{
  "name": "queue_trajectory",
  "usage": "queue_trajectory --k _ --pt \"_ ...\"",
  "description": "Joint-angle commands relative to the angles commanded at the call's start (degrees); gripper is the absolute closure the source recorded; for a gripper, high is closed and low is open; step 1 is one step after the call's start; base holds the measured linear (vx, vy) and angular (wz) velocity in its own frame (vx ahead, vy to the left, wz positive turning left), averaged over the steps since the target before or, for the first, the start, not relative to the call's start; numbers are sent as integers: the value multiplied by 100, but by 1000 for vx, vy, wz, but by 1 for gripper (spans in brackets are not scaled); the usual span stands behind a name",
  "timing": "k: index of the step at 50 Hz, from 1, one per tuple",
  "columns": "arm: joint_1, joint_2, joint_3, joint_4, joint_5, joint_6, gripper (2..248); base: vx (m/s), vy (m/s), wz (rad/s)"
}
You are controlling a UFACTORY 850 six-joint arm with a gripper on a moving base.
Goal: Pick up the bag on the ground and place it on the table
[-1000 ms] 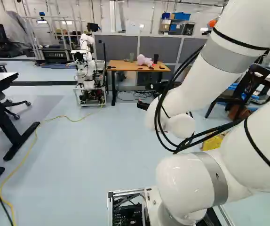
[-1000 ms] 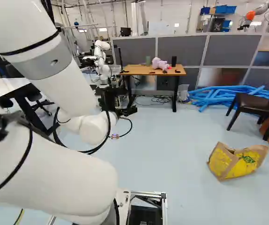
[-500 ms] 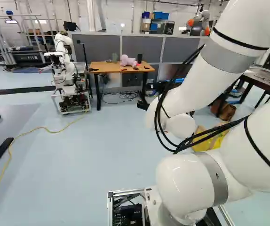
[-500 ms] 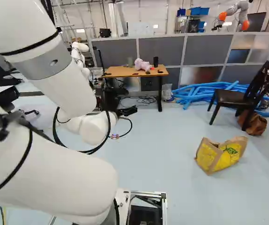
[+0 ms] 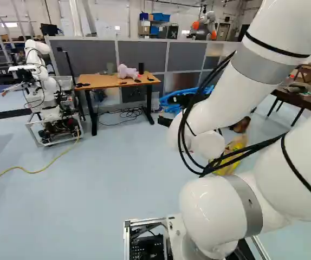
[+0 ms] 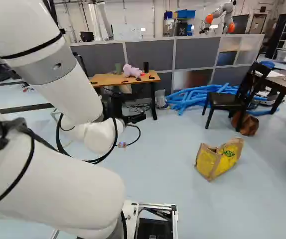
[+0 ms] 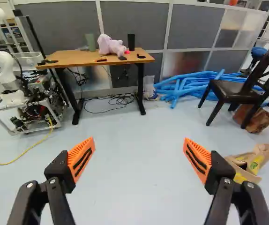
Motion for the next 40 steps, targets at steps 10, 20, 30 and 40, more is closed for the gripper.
queue_trajectory --k 10,20,30,40 --pt "0 0 0 0 0 0 3 152 -57 -309" --pt "0 0 0 0 0 0 3 147 -59 -305" --pt "0 0 0 0 0 0 3 149 -57 -308" --pt "0 0 0 0 0 0 3 148 -61 -304"
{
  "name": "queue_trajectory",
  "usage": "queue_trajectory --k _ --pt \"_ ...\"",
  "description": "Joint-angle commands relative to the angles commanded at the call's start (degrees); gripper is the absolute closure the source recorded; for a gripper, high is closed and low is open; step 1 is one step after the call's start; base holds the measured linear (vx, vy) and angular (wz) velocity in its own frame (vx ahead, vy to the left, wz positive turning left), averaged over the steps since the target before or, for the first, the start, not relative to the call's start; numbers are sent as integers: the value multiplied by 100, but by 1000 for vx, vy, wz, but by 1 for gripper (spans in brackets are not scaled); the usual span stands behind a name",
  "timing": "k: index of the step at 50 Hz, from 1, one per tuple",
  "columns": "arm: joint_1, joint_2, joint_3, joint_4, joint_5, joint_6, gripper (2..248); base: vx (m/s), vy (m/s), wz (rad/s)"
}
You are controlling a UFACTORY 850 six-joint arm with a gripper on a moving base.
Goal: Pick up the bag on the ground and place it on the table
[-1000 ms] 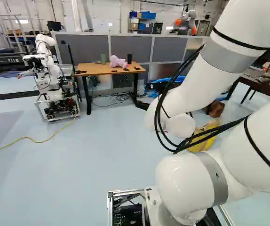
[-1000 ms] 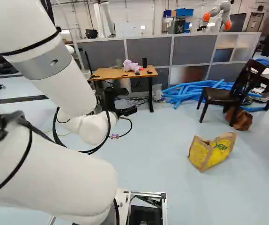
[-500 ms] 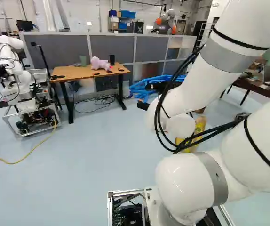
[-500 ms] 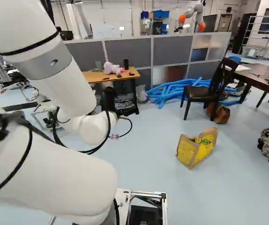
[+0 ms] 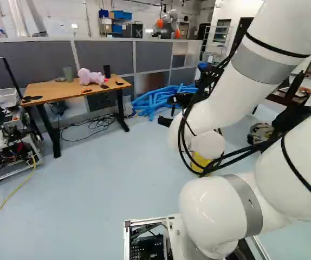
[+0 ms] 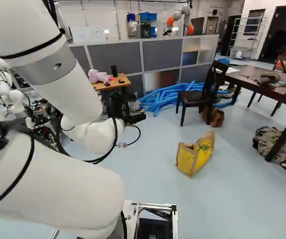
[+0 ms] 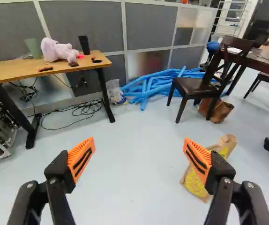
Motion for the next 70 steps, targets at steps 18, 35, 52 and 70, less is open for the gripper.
queue_trajectory --k 18,35,52,70 --pt "0 0 0 0 0 0 3 135 -82 -258" --pt "0 0 0 0 0 0 3 137 -68 -44" --pt "0 0 0 0 0 0 3 173 -72 6" --pt "0 0 0 0 0 0 3 141 -86 8"
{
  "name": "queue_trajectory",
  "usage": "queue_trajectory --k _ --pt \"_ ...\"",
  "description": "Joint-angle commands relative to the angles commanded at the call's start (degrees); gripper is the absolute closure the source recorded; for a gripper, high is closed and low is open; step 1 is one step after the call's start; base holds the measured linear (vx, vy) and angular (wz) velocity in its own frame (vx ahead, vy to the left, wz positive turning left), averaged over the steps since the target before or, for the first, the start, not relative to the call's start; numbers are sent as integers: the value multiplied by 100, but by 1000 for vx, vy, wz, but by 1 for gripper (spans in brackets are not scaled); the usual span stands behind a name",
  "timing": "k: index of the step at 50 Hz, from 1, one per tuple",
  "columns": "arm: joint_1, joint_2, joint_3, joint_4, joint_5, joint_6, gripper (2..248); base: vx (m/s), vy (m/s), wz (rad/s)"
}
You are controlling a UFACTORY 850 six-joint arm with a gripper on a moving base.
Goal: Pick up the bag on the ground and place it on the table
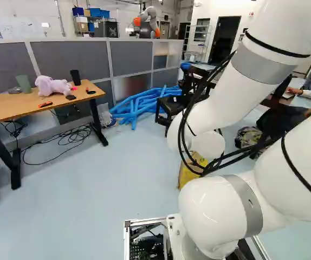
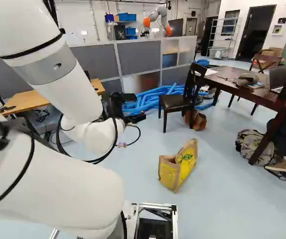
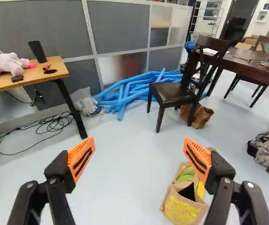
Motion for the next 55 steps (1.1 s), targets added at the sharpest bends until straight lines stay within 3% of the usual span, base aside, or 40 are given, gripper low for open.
queue_trajectory --k 26,55 --pt "-19 -22 -18 0 0 0 3 99 -88 7" --pt "-116 -299 -256 0 -76 0 3 2 -2 -1"
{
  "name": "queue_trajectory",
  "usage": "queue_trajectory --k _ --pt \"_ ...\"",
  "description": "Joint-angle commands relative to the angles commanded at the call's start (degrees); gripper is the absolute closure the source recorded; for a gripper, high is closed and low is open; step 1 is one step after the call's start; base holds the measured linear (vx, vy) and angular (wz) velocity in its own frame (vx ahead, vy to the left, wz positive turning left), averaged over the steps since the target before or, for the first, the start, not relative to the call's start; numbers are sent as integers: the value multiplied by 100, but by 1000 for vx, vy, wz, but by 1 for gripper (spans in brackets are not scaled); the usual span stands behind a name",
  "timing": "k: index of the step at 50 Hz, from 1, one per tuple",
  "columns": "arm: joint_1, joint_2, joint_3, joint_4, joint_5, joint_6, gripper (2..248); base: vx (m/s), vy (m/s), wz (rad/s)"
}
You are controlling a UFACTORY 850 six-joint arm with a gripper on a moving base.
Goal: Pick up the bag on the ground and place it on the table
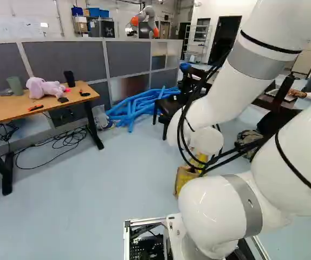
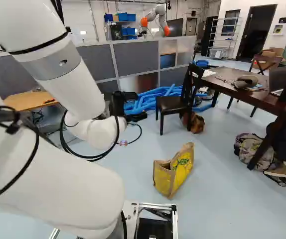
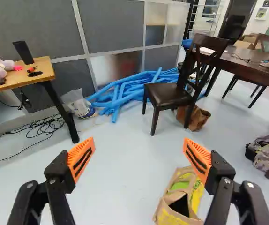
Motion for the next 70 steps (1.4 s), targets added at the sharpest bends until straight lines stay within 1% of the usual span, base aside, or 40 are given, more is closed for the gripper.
queue_trajectory --k 31,70 --pt "-380 -567 -503 125 -89 0 3 0 0 0" --pt "-876 -2061 -1435 126 -89 0 3 0 0 0"
